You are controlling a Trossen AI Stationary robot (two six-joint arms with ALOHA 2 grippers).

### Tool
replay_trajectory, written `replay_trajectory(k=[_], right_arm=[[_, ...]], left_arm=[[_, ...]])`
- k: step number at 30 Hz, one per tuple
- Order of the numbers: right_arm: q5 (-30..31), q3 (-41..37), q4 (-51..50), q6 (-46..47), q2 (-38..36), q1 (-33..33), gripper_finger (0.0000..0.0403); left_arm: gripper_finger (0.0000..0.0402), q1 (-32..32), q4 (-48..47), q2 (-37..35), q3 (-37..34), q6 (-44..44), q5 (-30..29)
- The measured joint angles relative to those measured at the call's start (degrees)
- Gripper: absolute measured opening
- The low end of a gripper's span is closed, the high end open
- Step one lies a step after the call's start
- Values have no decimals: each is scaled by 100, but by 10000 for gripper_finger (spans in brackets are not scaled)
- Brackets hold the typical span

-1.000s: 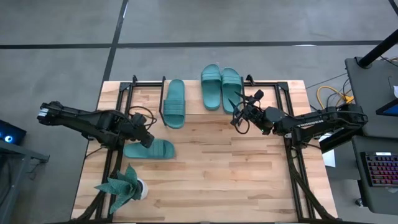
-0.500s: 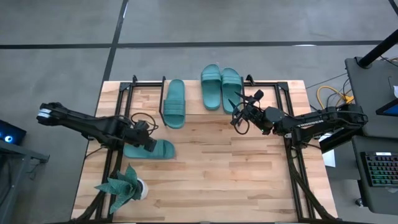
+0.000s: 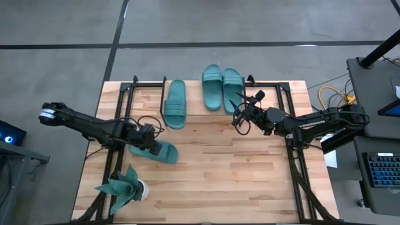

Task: Pick and place slides into the shelf
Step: Put the green slide on the shelf

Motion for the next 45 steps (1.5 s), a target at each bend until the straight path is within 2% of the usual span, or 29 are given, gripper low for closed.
replay_trajectory(k=[11, 21, 25, 31, 39, 42, 45], right_arm=[[0, 0, 0, 2, 0, -2, 185], [-1, 0, 0, 2, 0, -1, 185], [0, 0, 0, 2, 0, -2, 185], [0, 0, 0, 2, 0, -2, 185], [-32, 0, -24, -5, 0, 0, 185], [-493, 0, -20, -138, 0, 22, 185], [-1938, 0, -20, -426, 0, 69, 185]], left_arm=[[198, -2, 206, 610, -45, 299, 302], [190, 0, 721, 654, -105, 550, 500], [145, 3, 832, 645, -148, 678, 518], [21, 7, 964, 624, -150, 1051, 646], [2, 7, 872, 399, 117, 1197, 997], [1, 7, 763, 230, 385, 1198, 974], [1, 7, 401, 66, 719, 1260, 874]])
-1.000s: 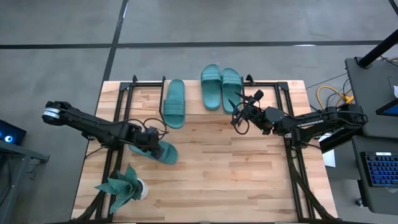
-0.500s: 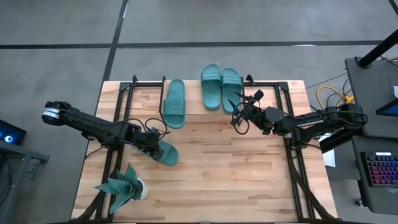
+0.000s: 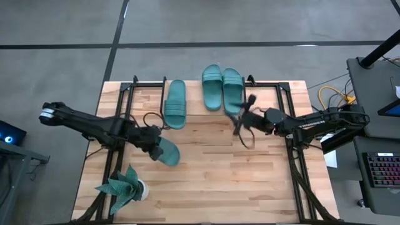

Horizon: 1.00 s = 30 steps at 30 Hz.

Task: Pick and place slides into the shelf
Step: Put the green slide on the shelf

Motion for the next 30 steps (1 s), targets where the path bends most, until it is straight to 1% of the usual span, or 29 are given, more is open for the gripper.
replay_trajectory(k=[2, 4, 5, 6, 9, 11, 14, 16, 18, 19, 23, 25, 27, 30], right_arm=[[-1186, 0, 2, -165, -1, 15, 185], [-2161, 0, 7, -345, 0, 58, 185], [-2504, 0, 9, -470, 0, 103, 185], [-2715, 0, 12, -610, 0, 162, 185], [-2817, 2, 24, -1098, 79, 413, 185], [-2820, 2, 51, -1513, 199, 611, 185], [-2820, 122, 52, -2369, 525, 986, 185], [-2803, 308, 57, -2933, 864, 1212, 185], [-2563, 564, 40, -3456, 1273, 1383, 185], [-2285, 740, 41, -3671, 1489, 1445, 185], [-648, 1576, 36, -4324, 2381, 1543, 185], [41, 2004, -2, -4604, 2849, 1544, 185], [421, 2426, -19, -4770, 3287, 1542, 185], [756, 2928, -198, -5179, 3785, 1563, 185]], left_arm=[[1, 0, -245, -103, 222, 52, -28], [1, 0, -430, -192, 474, 61, -133], [1, 0, -455, -236, 583, 76, -170], [1, 0, -461, -274, 685, 93, -172], [1, 1, -427, -306, 990, 332, -242], [1, 0, -430, -295, 1160, 497, -495], [0, 8, -434, -200, 1355, 686, -735], [0, 7, -436, -118, 1477, 900, -759], [0, 2, -432, -43, 1601, 1090, -743], [0, 0, -430, -13, 1659, 1147, -724], [0, 2, -428, 45, 1763, 1382, -709], [0, 0, -436, 46, 1765, 1419, -667], [0, -2, -437, 48, 1765, 1457, -639], [0, -2, -434, 35, 1765, 1525, -626]])
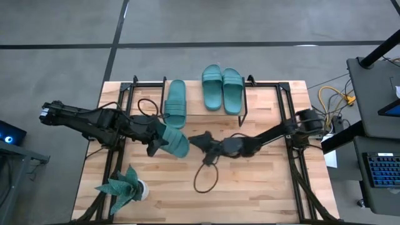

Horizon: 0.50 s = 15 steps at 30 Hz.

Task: Pick and place slides into the shelf
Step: Put the green slide on the shelf

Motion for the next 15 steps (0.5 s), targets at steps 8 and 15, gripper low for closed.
replay_trajectory(k=[8, 15], right_arm=[[377, 845, -321, -498, 733, 47, 185], [380, 1270, -430, -189, 960, 93, 185]], left_arm=[[0, 0, 10, -5, -4, 164, 0], [0, -2, 19, 15, -4, 317, 0]])
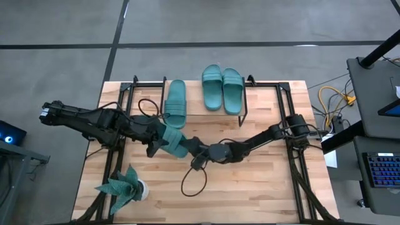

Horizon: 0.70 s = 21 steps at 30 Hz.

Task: Pick and place slides into the shelf
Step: Put the green slide on the shelf

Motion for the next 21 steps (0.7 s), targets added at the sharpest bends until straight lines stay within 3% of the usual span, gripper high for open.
replay_trajectory(k=[9, 12, 17, 21], right_arm=[[-1, 40, -111, 713, -31, 4, 171], [12, 56, -138, 695, -15, 4, 138], [198, 56, -90, 317, -18, 13, 36], [397, 54, 176, 410, -22, 0, 32]], left_arm=[[0, 2, 52, -24, -1, 415, -4], [0, 2, 147, 2, -2, 479, -4], [0, 6, 240, 0, -2, 812, -63], [17, 6, 501, -33, -2, 1562, -168]])
